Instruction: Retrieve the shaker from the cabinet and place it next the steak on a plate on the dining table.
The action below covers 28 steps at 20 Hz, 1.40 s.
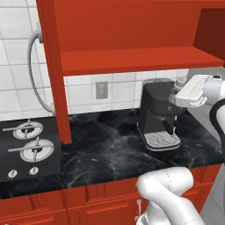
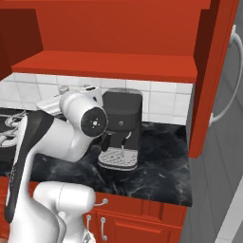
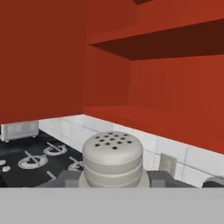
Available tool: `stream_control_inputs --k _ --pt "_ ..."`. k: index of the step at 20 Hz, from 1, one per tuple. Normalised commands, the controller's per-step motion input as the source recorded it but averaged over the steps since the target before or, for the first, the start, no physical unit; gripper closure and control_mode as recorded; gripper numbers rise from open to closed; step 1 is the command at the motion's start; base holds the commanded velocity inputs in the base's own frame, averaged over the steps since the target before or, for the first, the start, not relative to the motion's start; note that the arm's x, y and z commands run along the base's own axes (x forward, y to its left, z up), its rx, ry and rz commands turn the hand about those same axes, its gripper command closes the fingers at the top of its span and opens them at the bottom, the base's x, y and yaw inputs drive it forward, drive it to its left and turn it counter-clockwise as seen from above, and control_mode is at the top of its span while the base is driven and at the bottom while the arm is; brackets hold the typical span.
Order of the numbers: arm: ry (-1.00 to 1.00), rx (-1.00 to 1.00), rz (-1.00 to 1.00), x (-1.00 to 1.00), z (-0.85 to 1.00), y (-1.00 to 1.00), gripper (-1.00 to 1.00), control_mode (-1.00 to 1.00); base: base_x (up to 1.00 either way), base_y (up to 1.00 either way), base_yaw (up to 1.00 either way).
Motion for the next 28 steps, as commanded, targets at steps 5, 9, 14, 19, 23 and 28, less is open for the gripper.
stream_control_inputs --k 5,9,14,19,23,28 --pt "-0.08 0.0 0.08 -0.51 -0.1 0.0 1.0 -1.0 0.0 0.0 0.0" --pt "0.0 0.0 0.09 -0.35 -0.34 0.01 1.0 -1.0 0.0 0.0 0.0" --pt "0.03 0.0 0.0 0.01 -0.02 0.01 1.0 1.0 0.0 0.0 0.0" --pt "0.0 0.0 0.0 0.0 0.0 0.0 1.0 1.0 -0.4 0.0 0.19" --pt "0.0 0.0 0.0 0.0 0.0 0.0 1.0 1.0 -0.84 0.0 0.38" --pt "0.0 0.0 0.0 0.0 0.0 0.0 1.0 1.0 -0.76 0.07 0.39"
